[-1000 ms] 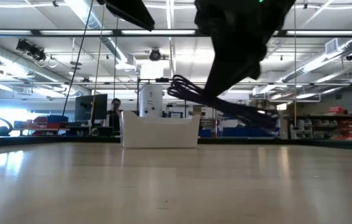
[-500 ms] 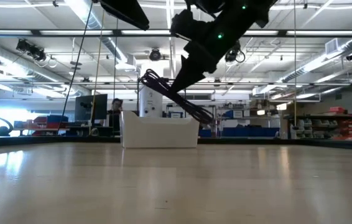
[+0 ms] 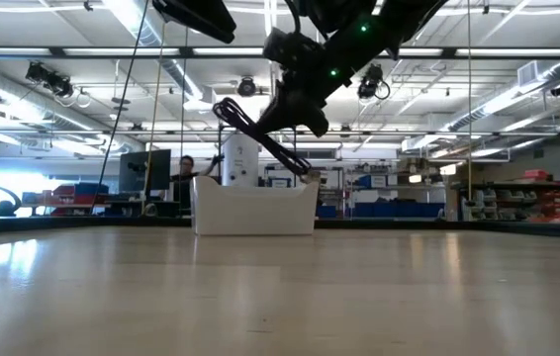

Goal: Pick and place USB-C Cables
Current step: Put the purple charger cable into the white bin

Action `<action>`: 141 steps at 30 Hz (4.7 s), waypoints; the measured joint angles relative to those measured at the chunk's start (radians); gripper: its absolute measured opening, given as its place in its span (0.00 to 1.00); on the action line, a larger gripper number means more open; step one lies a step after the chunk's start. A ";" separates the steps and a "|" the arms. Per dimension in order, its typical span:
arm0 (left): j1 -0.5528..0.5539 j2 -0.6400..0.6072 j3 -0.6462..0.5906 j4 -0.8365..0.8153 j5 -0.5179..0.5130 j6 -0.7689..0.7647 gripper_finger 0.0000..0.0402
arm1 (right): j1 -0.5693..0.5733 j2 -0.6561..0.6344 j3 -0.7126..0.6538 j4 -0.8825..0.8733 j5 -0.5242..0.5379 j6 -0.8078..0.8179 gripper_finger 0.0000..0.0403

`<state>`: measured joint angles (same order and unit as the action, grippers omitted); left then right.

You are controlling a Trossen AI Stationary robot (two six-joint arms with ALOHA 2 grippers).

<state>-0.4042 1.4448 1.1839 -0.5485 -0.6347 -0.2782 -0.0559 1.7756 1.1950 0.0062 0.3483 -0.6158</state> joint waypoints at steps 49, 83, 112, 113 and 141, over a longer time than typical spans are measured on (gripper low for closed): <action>0.004 0.001 0.000 0.206 0.007 0.054 0.43 | -0.119 0.007 0.001 -0.040 -0.289 -0.095 0.37; -0.003 0.002 0.001 0.179 0.006 0.035 0.43 | -0.031 0.224 0.000 0.372 -0.067 0.030 0.36; -0.003 0.001 0.001 0.177 0.007 0.028 0.43 | -0.051 0.247 0.001 0.364 -0.227 0.040 0.36; -0.003 0.001 0.001 0.178 0.007 0.028 0.43 | -0.053 0.253 0.002 0.375 -0.238 0.042 0.36; -0.003 0.000 0.000 0.181 0.006 0.030 0.43 | -0.069 0.270 0.001 0.450 -0.267 0.071 0.02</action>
<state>-0.4068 1.4452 1.1843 -0.3672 -0.6285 -0.2481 -0.1246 2.0460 1.1957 0.4564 0.0813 -0.5449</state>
